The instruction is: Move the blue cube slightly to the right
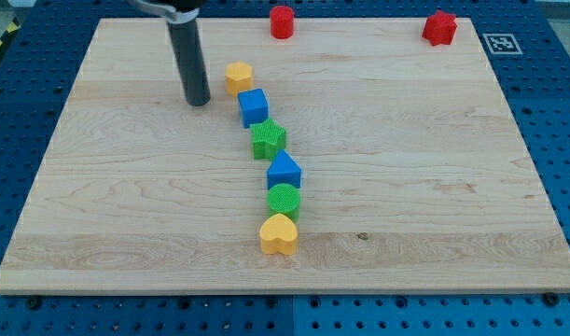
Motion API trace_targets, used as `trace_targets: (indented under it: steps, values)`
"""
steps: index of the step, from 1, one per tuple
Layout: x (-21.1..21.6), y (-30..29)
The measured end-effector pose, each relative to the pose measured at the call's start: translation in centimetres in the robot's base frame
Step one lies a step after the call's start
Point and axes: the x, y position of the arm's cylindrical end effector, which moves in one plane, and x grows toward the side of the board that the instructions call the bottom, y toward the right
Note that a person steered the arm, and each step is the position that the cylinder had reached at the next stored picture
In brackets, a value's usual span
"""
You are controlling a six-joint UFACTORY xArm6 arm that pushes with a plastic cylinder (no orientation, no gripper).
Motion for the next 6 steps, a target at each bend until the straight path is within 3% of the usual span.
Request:
trace_targets:
  steps: [2, 6]
  values:
    - [0.7, 4.3]
    - [2.4, 6.6]
